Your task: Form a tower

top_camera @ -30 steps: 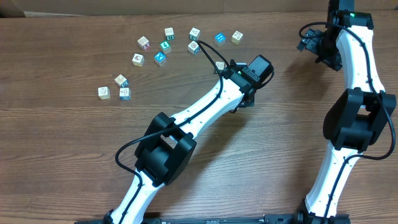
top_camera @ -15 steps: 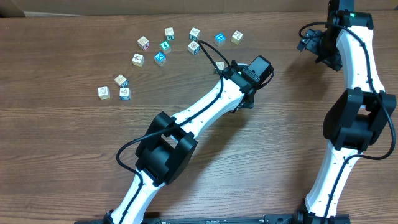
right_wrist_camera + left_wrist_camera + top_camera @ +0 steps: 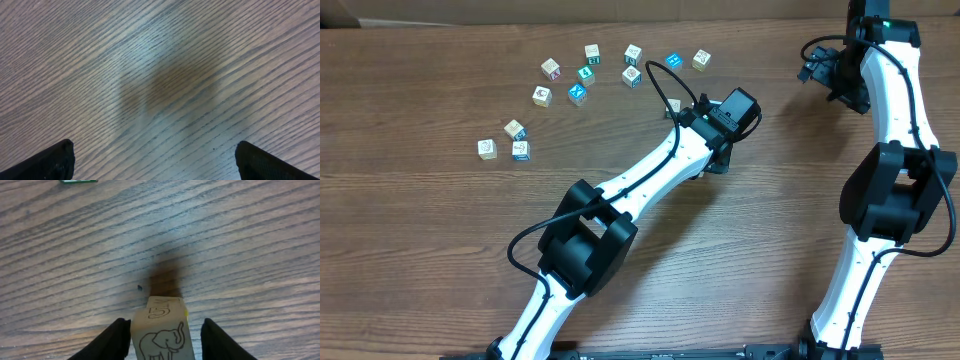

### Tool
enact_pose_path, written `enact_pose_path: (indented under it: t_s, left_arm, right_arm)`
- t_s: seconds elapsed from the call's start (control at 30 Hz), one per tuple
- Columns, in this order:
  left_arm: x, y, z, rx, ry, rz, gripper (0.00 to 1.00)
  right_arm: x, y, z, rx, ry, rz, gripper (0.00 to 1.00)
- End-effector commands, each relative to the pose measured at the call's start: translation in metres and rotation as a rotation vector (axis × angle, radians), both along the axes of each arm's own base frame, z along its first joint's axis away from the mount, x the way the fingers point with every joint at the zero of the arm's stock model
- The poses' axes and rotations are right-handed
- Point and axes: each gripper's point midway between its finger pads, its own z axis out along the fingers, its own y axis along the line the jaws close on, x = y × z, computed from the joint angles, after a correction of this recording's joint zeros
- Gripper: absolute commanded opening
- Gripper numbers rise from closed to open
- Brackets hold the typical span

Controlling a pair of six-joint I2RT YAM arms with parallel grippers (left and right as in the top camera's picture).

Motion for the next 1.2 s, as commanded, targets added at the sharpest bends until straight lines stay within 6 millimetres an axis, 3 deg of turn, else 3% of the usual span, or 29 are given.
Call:
enact_pose_path:
  t_s: [0.0, 0.37, 0.8, 1.17]
  left_arm:
    - [-0.0023, 0.0008, -0.0109, 0.027, 0.010, -0.013, 0.41]
    - [-0.0026, 0.0015, -0.0111, 0.032, 0.011, -0.016, 0.30]
    - [-0.0038, 0.0027, -0.0115, 0.036, 0.016, -0.016, 0.33]
    - [-0.0050, 0.0036, -0.0118, 0.051, 0.020, -0.048, 0.27]
  right_arm:
    - [0.0029, -0.0041, 0.0133, -0.008, -0.034, -0.010, 1.00]
    - [0.0029, -0.0041, 0.0133, -0.008, -0.034, -0.010, 1.00]
    - [0.0029, -0.0041, 0.0133, -0.008, -0.034, -0.010, 1.00]
    - [0.0029, -0.0041, 0.0133, -0.008, -0.034, -0.010, 1.00]
